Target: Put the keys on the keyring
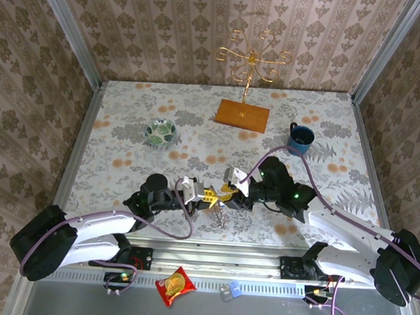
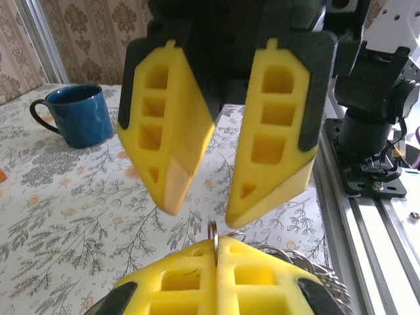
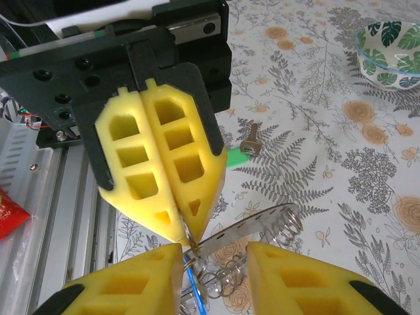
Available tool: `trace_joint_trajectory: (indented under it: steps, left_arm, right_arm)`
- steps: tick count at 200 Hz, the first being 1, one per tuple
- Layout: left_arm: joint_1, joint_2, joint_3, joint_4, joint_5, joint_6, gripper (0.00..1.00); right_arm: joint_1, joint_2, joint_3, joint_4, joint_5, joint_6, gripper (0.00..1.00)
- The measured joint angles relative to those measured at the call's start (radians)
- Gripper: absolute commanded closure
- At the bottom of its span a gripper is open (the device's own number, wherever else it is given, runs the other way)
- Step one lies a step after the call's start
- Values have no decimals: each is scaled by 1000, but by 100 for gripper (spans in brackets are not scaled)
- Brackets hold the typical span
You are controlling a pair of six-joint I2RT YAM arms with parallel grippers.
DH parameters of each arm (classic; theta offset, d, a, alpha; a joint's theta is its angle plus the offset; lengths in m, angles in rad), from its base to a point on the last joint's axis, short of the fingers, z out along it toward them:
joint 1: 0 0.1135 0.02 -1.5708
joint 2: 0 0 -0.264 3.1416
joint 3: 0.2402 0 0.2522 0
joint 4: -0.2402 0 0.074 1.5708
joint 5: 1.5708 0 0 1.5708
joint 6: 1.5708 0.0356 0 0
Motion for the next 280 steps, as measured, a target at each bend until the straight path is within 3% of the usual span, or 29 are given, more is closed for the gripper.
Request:
trace_joint_trajectory:
  steps: [61, 94, 109, 136, 187, 225, 261, 280]
  left_arm:
    - [0, 31, -10, 61, 8, -19, 100]
    - [8, 51, -13, 85, 19, -31, 100]
    - [10, 53, -16, 91, 22, -34, 99]
    - [10, 52, -17, 86, 21, -33, 83]
    - [10, -3, 29, -74, -5, 11, 77]
    - [10, -6, 70, -184, -2, 40, 82]
    - [4, -4, 100, -256, 23, 72, 100]
    - [5, -4, 103, -266, 26, 76, 100]
  right_arm:
    - [-6, 31, 0, 5, -50, 3, 78]
    - [-13, 41, -5, 12, -90, 3, 100]
    - [-17, 42, -5, 11, -101, -9, 100]
    - [-18, 42, -3, -2, -105, -39, 100]
    - [-9, 63, 77, -145, -101, -129, 100]
    - [14, 94, 154, -261, -54, -190, 100]
    - [31, 100, 194, -298, -17, -214, 100]
    - [34, 100, 195, -297, -6, -209, 76]
